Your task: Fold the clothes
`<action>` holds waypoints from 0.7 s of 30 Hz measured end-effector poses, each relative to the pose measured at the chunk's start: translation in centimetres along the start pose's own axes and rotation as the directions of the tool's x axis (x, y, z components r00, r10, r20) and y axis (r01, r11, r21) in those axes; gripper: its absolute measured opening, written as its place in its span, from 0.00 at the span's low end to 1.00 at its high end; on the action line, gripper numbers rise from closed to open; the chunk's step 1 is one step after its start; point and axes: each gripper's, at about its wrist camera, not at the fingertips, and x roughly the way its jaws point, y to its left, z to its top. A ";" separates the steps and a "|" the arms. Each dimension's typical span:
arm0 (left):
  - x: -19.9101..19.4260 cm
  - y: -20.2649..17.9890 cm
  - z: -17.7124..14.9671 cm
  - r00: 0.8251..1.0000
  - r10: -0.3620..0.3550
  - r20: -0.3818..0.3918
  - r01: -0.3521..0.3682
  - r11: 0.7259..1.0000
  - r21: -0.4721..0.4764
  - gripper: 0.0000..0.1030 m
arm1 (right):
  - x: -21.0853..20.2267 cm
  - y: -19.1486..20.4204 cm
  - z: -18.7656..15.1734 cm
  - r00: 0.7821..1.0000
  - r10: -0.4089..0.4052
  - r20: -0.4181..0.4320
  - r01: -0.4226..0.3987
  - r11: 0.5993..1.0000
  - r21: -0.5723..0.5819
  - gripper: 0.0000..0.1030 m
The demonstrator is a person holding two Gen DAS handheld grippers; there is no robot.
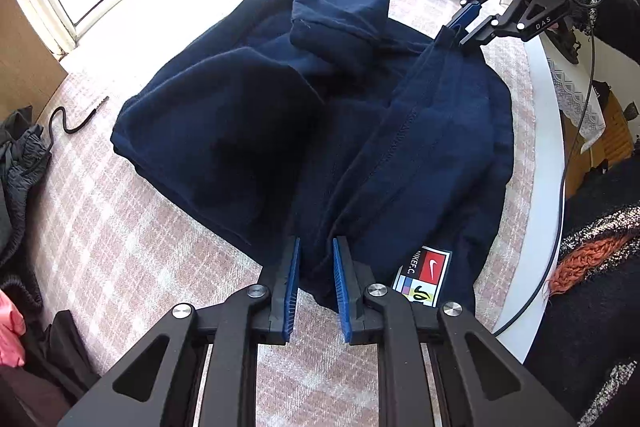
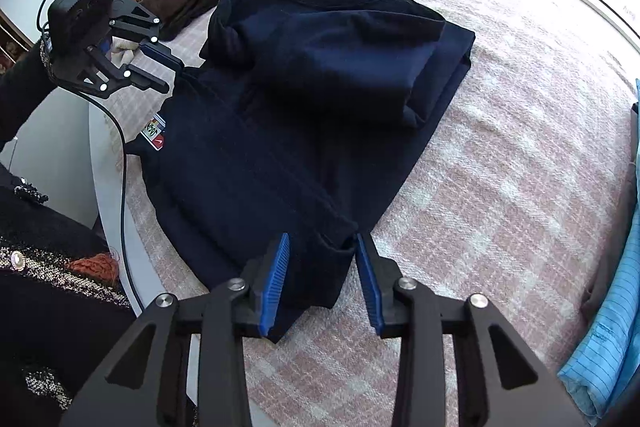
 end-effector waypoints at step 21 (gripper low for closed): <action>2.8 -5.1 5.7 0.977 -0.206 -0.060 0.214 0.947 0.239 0.04 | -0.7 0.8 0.8 0.999 -0.027 0.025 0.029 0.997 -0.072 0.10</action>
